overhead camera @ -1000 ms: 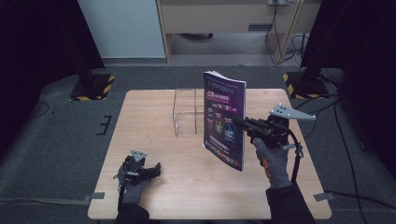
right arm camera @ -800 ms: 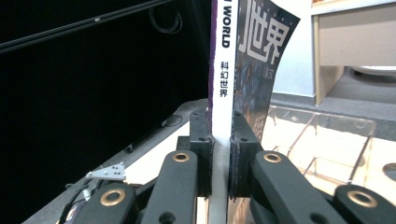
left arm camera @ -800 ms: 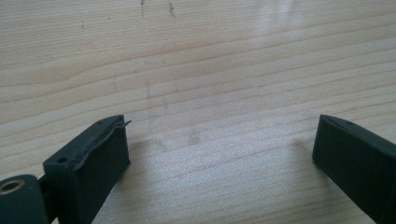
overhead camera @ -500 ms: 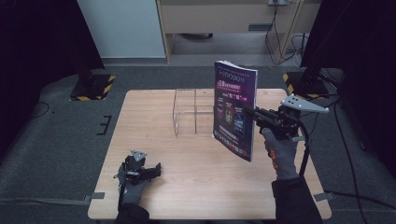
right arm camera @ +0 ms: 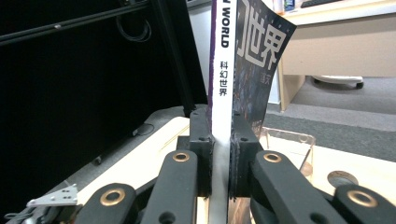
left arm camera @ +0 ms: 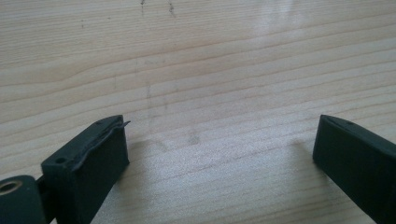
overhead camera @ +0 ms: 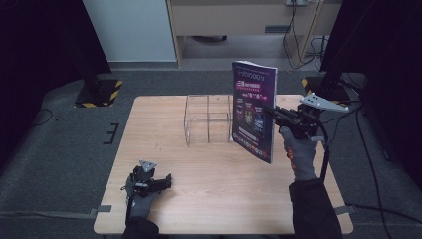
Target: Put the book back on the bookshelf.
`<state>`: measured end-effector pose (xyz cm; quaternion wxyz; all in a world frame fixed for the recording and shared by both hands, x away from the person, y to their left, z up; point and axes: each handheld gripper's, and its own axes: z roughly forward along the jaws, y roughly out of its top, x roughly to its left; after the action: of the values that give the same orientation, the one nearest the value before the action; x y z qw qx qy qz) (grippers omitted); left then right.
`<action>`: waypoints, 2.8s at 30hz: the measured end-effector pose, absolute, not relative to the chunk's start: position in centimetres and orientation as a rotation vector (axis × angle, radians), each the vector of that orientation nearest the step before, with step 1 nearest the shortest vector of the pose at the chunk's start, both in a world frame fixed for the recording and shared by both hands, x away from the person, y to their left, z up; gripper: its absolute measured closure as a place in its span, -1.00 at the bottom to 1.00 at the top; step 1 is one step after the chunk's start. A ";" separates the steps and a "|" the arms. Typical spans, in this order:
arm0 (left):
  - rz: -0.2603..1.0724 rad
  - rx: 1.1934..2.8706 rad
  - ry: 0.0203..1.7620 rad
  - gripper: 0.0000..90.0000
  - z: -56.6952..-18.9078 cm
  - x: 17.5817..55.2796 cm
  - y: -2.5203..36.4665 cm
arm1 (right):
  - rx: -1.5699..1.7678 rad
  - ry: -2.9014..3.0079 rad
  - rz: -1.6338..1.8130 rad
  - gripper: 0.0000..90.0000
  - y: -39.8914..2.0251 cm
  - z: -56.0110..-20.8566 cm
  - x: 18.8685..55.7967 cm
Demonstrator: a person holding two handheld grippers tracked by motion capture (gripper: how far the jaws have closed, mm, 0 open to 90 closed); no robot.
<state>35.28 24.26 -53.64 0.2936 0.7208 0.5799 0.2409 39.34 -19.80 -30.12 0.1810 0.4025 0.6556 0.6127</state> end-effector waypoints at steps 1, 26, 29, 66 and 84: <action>0.641 1.919 1.544 -0.95 -53.6 35.3 24.3 | 1.139 1.851 1.725 0.85 -19.8 -30.2 39.6; 0.642 1.920 1.543 -0.95 -53.6 35.3 24.3 | 1.237 1.789 1.608 0.84 -18.7 -33.0 44.5; 0.641 1.920 1.543 -0.95 -53.6 35.3 24.3 | 1.243 1.781 1.601 0.85 -18.4 -33.3 45.0; 0.642 1.919 1.543 -0.95 -53.6 35.3 24.3 | 1.265 1.731 1.529 0.84 -15.8 -38.0 46.9; 0.643 1.920 1.545 -0.95 -53.6 35.2 24.2 | 1.260 1.801 1.472 0.83 -16.5 -38.3 45.0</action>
<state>35.25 24.23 -53.65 0.2931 0.7207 0.5800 0.2414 45.01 -16.52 -38.27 0.2457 0.4619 0.6599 0.5393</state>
